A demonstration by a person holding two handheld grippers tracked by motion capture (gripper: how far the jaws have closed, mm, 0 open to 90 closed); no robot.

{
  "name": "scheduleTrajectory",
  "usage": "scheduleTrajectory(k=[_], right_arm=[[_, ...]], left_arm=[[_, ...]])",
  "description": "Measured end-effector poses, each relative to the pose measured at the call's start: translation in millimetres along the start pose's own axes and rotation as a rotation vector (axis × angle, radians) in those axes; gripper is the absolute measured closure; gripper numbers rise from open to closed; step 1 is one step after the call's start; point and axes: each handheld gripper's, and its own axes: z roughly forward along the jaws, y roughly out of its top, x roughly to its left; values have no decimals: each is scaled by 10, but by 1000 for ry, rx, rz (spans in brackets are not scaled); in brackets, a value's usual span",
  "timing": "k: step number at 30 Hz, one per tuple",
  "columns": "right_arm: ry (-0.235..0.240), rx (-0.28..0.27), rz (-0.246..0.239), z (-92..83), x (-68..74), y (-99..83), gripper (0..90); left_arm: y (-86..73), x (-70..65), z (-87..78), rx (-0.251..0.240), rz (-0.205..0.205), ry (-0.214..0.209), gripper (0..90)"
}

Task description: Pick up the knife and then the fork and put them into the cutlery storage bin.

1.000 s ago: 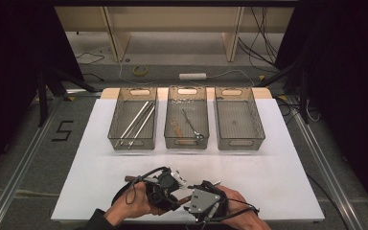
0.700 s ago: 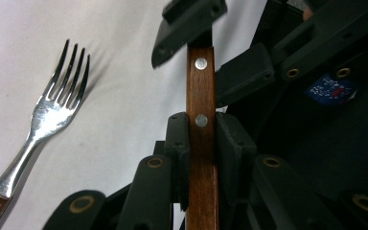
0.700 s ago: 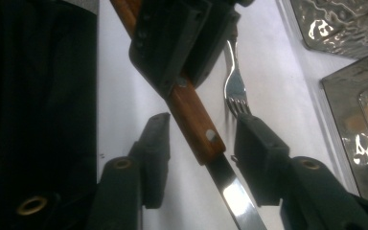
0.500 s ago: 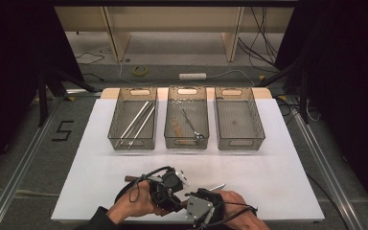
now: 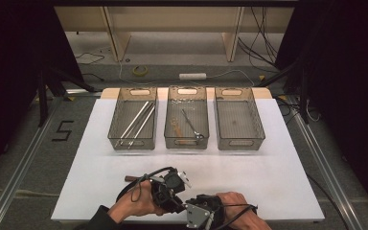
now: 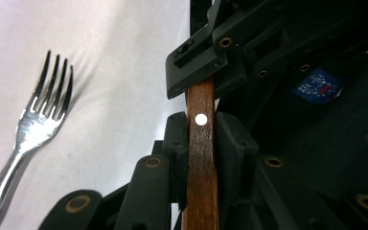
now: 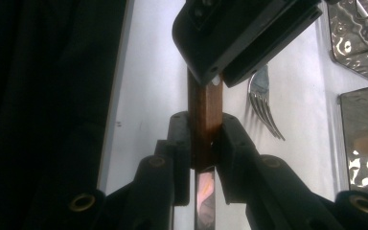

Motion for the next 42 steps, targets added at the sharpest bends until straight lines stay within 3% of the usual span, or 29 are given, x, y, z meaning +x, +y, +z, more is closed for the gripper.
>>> scheduleTrajectory(k=[3,9,13,15,16,17,18,23,26,30,37,42], right_arm=[[12,-3,3,-15,-17,-17,781],[-9,12,52,-63,-89,-123,781],[-17,29,45,-88,-131,-187,781],[-24,31,69,-95,-140,-216,781],[-29,36,91,-100,-135,-229,781],[-34,41,67,-113,-165,-251,780],[-37,35,96,-119,-164,-264,780],[-59,48,114,-162,-245,-370,780],[-79,53,172,-211,-310,-444,781],[-122,48,272,-309,-459,-581,780],[-178,-1,447,-474,-780,-777,780],[-192,-43,588,-567,-1048,-875,780]], left_arm=[[-1,5,-6,-15,1,7,719],[-40,48,-103,-84,-1,40,557],[-67,91,-206,-159,-30,71,401],[-89,112,-260,-205,-34,86,343],[-104,118,-289,-227,-37,95,323],[-122,131,-320,-245,-36,105,299],[-149,147,-360,-274,-42,119,278],[-258,218,-474,-400,-65,176,214],[-336,264,-515,-477,-95,224,195],[-444,335,-517,-562,-133,248,179],[-617,399,-467,-669,-172,287,170],[-757,436,-477,-708,-198,308,162]])
